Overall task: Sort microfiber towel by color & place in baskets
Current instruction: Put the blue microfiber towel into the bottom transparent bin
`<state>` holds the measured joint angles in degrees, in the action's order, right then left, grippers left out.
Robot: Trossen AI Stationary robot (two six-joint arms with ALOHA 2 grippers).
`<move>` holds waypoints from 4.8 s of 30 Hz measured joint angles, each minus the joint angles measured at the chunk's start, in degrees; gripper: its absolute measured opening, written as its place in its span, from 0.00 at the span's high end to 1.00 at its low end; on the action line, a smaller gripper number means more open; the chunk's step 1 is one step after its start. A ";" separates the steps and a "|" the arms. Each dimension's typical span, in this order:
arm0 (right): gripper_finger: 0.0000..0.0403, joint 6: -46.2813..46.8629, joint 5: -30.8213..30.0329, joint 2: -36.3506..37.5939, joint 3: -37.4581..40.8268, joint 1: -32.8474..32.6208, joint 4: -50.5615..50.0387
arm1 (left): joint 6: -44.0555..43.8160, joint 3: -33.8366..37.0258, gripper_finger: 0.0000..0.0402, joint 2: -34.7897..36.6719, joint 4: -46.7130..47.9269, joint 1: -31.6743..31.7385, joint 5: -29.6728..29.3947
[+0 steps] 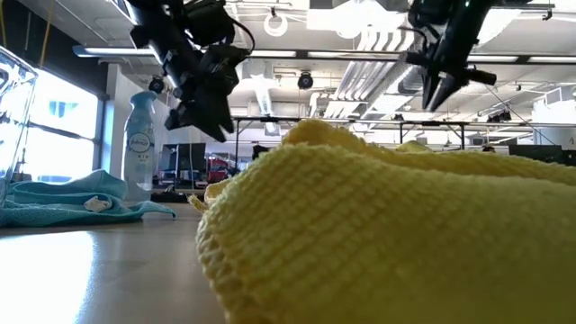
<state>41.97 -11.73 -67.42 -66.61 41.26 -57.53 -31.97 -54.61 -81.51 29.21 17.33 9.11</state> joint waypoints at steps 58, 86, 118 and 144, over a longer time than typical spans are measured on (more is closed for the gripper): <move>0.99 33.87 -10.04 -16.48 6.56 -60.61 10.89 | -47.38 27.96 0.99 19.64 13.42 -26.07 -16.46; 1.00 6.42 4.68 13.15 42.14 -57.77 39.18 | -91.27 -44.00 1.00 -14.70 60.65 -57.46 -14.45; 1.00 4.67 7.70 14.55 42.16 -57.75 39.00 | -61.01 -59.49 1.00 -37.36 60.83 -66.28 -16.73; 1.00 5.58 7.24 14.55 42.16 -57.75 39.55 | -55.90 -51.25 1.00 -40.60 46.29 -67.05 -20.07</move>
<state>47.55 -4.49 -52.86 -24.45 -16.49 -17.98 -87.87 -105.86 -122.11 75.50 -49.72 -10.97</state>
